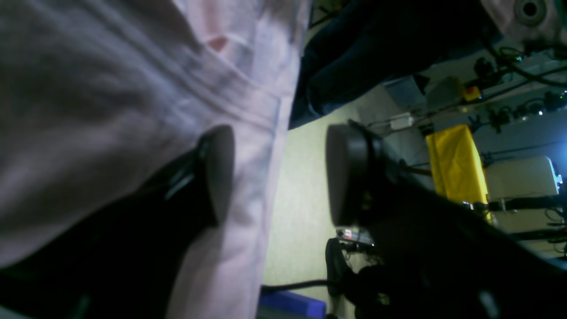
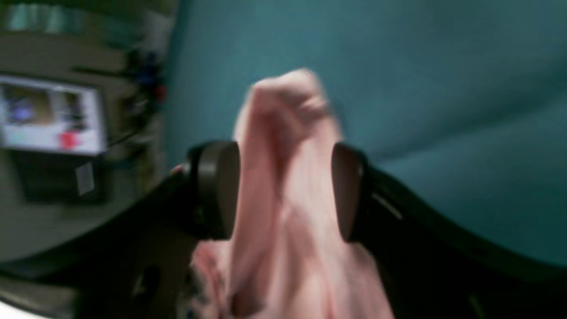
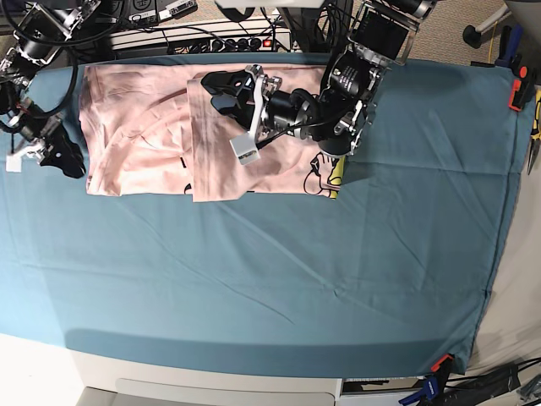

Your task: Fold the T-shirt properly

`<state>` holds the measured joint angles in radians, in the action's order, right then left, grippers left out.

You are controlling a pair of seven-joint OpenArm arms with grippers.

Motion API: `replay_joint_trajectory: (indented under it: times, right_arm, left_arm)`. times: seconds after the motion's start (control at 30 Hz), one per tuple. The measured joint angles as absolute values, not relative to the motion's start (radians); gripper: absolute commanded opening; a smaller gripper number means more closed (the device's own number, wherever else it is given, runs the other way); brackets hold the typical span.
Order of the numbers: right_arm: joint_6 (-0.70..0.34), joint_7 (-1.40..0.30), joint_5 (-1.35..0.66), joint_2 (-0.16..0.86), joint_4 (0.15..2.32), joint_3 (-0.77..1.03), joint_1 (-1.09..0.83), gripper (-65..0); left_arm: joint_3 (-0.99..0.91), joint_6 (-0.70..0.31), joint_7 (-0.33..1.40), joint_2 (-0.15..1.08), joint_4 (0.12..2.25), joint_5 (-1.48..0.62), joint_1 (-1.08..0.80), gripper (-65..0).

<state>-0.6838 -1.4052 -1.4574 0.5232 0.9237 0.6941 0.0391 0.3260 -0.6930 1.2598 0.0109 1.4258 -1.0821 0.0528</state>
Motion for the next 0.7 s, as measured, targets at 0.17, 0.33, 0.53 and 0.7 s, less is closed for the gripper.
replay_joint_trajectory:
  times: [0.17, 0.33, 0.53, 0.7]
  right_arm:
    - [-0.686, -1.403, -1.456, 0.536, 0.924, 0.566, 0.038, -31.3]
    - [-0.69, -1.395, -1.456, 0.552, 0.929, 0.448, 0.039, -31.3]
    - [-0.698, -1.386, -1.46, 0.559, 0.93, 0.391, 0.042, -31.3]
    - [-0.697, -1.39, -1.468, 0.578, 0.93, 0.384, 0.041, -31.3]
  left_arm:
    - [0.326, -0.693, 1.259, 0.011, 1.426, -1.074, 0.053, -31.1]
    - [0.326, -0.693, 1.26, 0.014, 1.426, -1.074, 0.053, -31.1]
    - [0.326, -0.693, 1.26, 0.014, 1.426, -1.074, 0.053, -31.1]
    - [0.326, -0.693, 1.26, 0.014, 1.426, -1.074, 0.053, -31.1]
